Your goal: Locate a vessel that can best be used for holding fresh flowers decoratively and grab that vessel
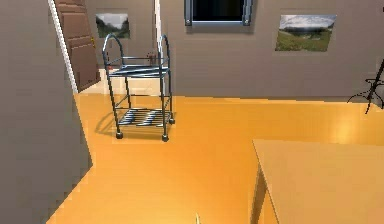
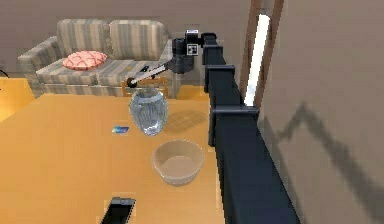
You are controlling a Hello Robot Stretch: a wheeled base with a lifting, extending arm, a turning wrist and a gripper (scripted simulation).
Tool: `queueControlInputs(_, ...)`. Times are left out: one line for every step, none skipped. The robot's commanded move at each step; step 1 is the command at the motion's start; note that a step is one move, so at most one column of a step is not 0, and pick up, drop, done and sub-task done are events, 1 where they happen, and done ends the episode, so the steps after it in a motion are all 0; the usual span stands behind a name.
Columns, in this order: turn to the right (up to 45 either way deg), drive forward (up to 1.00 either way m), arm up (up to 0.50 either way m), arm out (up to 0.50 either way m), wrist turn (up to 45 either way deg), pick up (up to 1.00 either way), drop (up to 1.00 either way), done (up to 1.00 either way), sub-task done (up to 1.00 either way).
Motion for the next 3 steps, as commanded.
queueControlInputs(0.0,0.0,-0.26,0.0,0.0,0.0,0.0,0.0,0.0)
queueControlInputs(0.0,0.0,0.0,0.0,0.0,1.0,0.0,0.0,0.0)
queueControlInputs(0.0,0.0,0.1,0.0,0.0,0.0,0.0,0.0,0.0)
